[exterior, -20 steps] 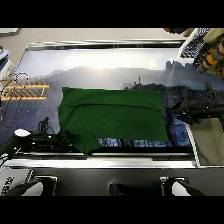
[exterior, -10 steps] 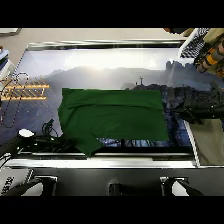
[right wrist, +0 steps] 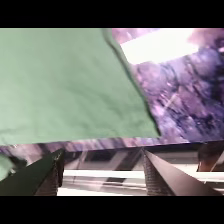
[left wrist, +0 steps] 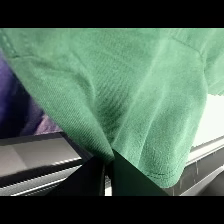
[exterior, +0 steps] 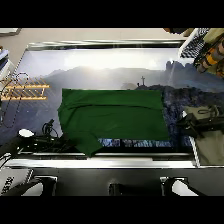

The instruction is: Fold the clothes and pants, and hang the long-sleeved shirts on hangers.

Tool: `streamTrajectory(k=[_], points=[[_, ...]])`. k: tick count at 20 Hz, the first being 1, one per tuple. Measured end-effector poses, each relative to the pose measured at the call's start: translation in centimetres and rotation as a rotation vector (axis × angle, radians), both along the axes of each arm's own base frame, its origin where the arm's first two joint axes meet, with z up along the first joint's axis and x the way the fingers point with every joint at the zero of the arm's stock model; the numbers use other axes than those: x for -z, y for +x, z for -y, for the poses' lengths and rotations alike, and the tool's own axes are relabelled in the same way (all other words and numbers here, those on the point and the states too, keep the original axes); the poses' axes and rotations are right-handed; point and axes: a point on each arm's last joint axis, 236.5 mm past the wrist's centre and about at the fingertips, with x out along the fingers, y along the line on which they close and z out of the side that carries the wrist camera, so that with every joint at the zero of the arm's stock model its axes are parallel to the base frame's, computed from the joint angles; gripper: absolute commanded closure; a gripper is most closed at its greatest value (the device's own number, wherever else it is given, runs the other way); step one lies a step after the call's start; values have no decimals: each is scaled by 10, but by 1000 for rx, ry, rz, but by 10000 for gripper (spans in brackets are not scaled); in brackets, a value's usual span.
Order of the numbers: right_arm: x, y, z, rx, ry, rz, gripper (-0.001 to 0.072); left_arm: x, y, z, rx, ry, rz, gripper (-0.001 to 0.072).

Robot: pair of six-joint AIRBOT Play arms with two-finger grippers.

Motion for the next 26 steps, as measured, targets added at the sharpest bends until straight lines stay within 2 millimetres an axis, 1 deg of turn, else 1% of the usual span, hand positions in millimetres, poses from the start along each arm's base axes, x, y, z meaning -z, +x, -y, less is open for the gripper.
streamTrajectory(k=[3,6,9,11,14,15,16,17,18,19,20,21,22,24,26], points=[[32,-13,-8,-19,35,-37,153,0,-1,1,3,-3,-2,689],[53,-20,-12,-17,41,-44,159,-1,-2,1,5,-6,-5,689],[62,-20,-15,-14,41,-32,164,-1,-2,1,6,-8,-8,689],[64,-20,-19,-7,58,-22,164,-1,-3,2,5,-9,-10,690],[69,-24,-27,5,86,-29,174,-1,-3,2,6,-9,-11,690],[70,-25,-30,12,97,-32,198,-1,-3,2,5,-9,-11,689],[71,-26,-33,19,108,-35,249,-1,-3,2,6,-9,-10,689],[73,-28,-34,24,111,-38,263,-2,-3,2,6,-9,-10,689],[75,-28,-36,31,116,-38,298,-1,-3,2,5,-10,-11,689],[77,-28,-37,41,118,-38,409,-1,-3,2,5,-10,-11,689],[80,-29,-36,46,110,-37,542,-1,-3,2,5,-10,-11,690],[83,-29,-34,49,99,-36,640,-2,-3,2,5,-10,-10,690],[84,-28,-33,57,92,-32,677,-2,-2,2,6,-9,-9,690],[84,-25,-33,68,92,-19,678,-5,-1,1,6,-16,-6,691],[78,-25,-35,63,97,-10,678,-13,1,-2,6,-28,-4,691]])
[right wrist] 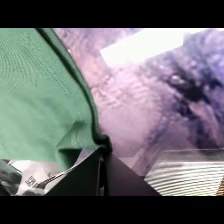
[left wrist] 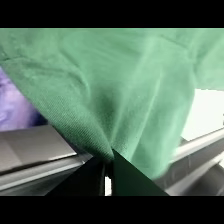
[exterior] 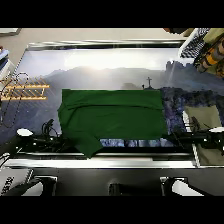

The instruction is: Fold the clothes and pants, and hang the long-sleeved shirts on hangers.

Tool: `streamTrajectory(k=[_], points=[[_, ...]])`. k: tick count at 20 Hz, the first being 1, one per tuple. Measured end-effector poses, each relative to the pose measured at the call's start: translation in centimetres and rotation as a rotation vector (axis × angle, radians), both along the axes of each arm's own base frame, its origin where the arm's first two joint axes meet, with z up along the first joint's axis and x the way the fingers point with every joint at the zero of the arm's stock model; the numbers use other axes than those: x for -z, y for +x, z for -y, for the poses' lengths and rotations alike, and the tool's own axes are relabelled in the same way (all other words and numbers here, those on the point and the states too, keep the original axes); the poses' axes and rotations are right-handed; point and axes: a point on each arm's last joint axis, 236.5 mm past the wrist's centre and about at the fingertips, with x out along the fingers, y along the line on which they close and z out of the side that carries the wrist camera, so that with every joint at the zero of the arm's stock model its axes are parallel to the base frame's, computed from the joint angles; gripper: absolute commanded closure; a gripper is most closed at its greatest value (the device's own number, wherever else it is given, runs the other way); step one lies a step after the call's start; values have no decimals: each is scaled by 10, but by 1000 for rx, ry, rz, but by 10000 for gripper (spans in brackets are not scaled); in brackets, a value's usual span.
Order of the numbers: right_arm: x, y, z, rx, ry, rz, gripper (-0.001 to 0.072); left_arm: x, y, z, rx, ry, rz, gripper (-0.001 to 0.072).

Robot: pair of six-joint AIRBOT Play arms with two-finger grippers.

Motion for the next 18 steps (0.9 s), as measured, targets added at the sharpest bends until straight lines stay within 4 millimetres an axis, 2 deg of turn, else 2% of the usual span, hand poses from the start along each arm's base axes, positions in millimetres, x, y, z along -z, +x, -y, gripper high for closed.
streamTrajectory(k=[3,7,10,12,15,18], points=[[-16,-5,1,-8,-17,-11,678,-16,-5,-13,22,19,-14,691],[-49,-22,0,-20,-59,-26,678,-42,-24,-38,58,116,-35,692],[-78,-37,-5,-13,-93,-18,678,-68,-35,-47,44,171,-24,692],[-93,-42,-8,-3,-113,10,678,-81,-35,-49,25,188,-3,692],[-113,-28,-18,27,-81,104,678,-96,-24,-49,13,188,30,692],[-125,7,-26,57,-23,234,678,-99,-1,-50,36,185,52,692]])
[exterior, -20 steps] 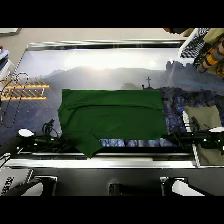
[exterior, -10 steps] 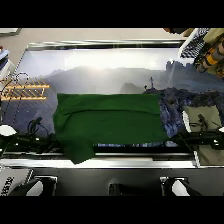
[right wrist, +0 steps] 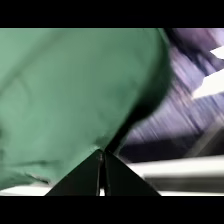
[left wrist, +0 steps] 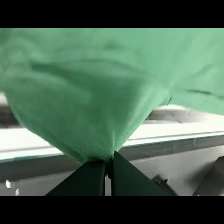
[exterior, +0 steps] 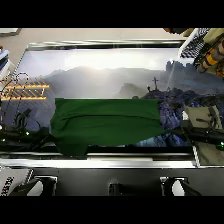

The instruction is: Fold the clothes and pants, and hang the long-sleeved shirts on hangers.

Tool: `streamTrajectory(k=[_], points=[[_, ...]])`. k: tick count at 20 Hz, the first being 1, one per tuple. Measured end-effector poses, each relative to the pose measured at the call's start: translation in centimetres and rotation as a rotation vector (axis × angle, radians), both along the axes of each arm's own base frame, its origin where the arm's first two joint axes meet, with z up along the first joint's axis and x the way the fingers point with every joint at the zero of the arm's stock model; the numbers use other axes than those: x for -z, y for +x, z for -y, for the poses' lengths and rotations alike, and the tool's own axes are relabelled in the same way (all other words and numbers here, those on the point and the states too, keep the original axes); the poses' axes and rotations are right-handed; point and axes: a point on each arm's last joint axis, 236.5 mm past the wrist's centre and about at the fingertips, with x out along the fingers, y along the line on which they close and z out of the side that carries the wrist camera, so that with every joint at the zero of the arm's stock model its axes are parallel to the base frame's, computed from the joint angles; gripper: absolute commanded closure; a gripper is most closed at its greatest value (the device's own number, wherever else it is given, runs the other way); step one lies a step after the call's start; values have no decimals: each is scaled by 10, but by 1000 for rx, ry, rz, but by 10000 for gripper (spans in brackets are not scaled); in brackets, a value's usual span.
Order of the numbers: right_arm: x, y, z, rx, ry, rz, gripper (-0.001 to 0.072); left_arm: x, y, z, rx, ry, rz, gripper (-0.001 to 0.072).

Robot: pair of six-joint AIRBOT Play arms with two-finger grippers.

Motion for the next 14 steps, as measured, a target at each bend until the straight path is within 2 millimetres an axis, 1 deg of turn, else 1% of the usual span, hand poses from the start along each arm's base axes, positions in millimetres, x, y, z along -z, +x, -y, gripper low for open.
streamTrajectory(k=[1,3,6,9,11,14], points=[[1,11,-5,-15,12,24,678,1,10,-1,10,-1,2,692],[11,30,-15,-51,7,35,678,5,30,-1,39,-7,-4,692],[32,66,-18,-51,-41,38,678,10,69,-3,78,-10,-2,692],[49,103,-22,-60,-68,34,678,13,110,-6,106,-9,14,692],[55,128,-22,-56,-77,34,678,14,136,-9,124,-10,22,692],[58,162,-15,-16,-97,49,678,15,165,-12,149,-13,29,692]])
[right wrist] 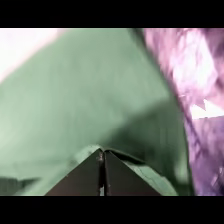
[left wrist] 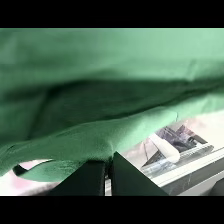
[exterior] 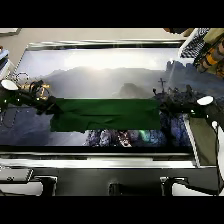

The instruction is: Fold the clothes and pants, and hang the long-sleeved shirts on hangers.

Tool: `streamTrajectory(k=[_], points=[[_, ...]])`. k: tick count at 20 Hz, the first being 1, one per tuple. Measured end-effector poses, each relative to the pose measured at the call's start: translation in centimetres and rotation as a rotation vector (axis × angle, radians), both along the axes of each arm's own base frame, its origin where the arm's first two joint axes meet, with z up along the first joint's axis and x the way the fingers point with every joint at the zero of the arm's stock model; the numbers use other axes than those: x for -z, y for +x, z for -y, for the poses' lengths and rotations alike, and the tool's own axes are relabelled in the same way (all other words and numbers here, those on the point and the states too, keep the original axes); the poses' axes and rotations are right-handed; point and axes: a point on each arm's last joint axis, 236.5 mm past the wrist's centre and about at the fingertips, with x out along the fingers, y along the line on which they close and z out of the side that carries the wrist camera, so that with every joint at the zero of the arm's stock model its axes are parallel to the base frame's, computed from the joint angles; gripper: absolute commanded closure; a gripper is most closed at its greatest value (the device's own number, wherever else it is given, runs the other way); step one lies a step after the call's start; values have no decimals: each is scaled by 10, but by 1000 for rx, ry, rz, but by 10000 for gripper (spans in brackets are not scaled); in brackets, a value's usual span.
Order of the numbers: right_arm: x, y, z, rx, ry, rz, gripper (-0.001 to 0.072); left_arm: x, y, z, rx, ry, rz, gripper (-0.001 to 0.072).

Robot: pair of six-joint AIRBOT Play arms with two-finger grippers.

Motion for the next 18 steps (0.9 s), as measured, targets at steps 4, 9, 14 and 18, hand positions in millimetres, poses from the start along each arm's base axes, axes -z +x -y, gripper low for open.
streamTrajectory(k=[4,9,14,18], points=[[5,28,9,36,-16,10,678,7,29,-5,15,-1,7,692],[14,43,16,70,-28,19,678,19,56,-9,20,0,18,692],[11,58,24,122,-35,61,678,20,85,-12,-18,10,82,692],[15,67,26,147,-22,81,677,31,97,-5,-28,5,95,692]])
